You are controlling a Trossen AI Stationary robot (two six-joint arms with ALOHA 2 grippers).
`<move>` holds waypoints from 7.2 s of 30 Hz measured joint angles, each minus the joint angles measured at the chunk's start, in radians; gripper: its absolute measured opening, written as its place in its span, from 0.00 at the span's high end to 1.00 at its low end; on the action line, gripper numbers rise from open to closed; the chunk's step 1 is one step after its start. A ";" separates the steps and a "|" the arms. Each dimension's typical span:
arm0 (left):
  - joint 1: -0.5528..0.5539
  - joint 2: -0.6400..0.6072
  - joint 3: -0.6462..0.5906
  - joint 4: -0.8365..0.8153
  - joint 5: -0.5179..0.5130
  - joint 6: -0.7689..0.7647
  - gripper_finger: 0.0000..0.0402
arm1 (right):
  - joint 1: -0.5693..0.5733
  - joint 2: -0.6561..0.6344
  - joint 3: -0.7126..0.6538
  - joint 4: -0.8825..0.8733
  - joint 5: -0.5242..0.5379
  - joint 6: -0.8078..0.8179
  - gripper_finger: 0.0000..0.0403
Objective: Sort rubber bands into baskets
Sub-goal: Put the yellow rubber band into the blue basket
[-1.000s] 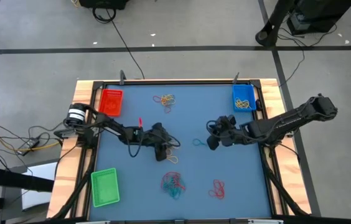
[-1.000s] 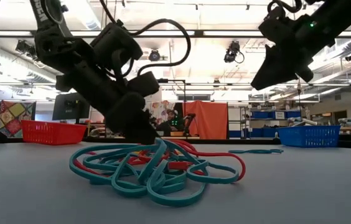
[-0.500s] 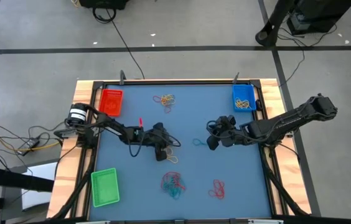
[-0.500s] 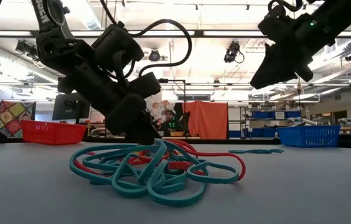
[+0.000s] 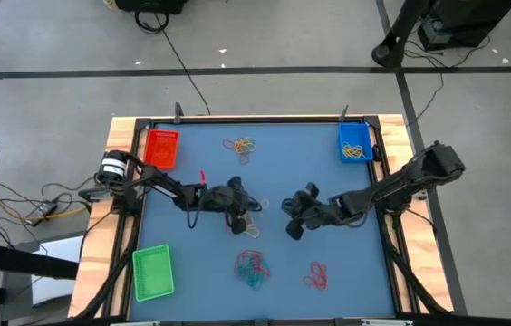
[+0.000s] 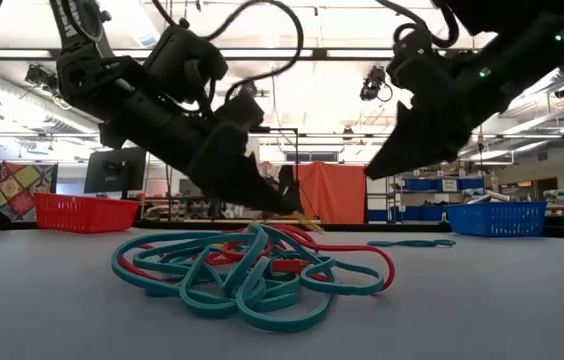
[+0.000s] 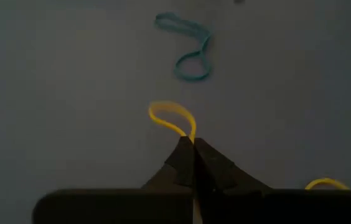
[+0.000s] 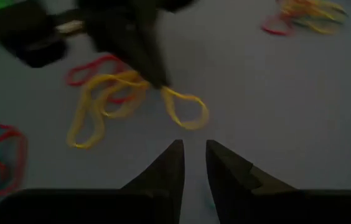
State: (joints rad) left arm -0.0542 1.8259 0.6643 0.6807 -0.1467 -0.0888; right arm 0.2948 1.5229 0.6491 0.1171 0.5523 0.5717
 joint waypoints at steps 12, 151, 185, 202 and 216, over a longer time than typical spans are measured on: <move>-0.009 -0.001 0.000 0.113 0.125 -0.034 0.99 | 0.035 0.100 0.000 0.268 -0.082 -0.323 0.79; 0.098 -0.601 -0.309 -0.283 -0.132 -0.313 0.68 | -0.857 -0.390 -0.054 -0.258 -0.218 -0.300 0.44; 0.087 -0.615 -0.367 -0.176 -0.151 -0.249 0.68 | -0.188 0.285 0.152 0.238 -0.590 -0.519 0.60; 0.073 -0.615 -0.367 -0.201 -0.169 -0.262 0.68 | -0.154 0.468 0.355 0.051 -0.566 -0.544 0.63; 0.073 -0.615 -0.367 -0.193 -0.197 -0.282 0.68 | -0.133 0.458 0.354 -0.008 -0.525 -0.490 0.97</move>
State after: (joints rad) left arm 0.0193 1.2106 0.2970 0.4877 -0.3435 -0.3710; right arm 0.1616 1.9812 1.0032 0.1094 0.0269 0.0813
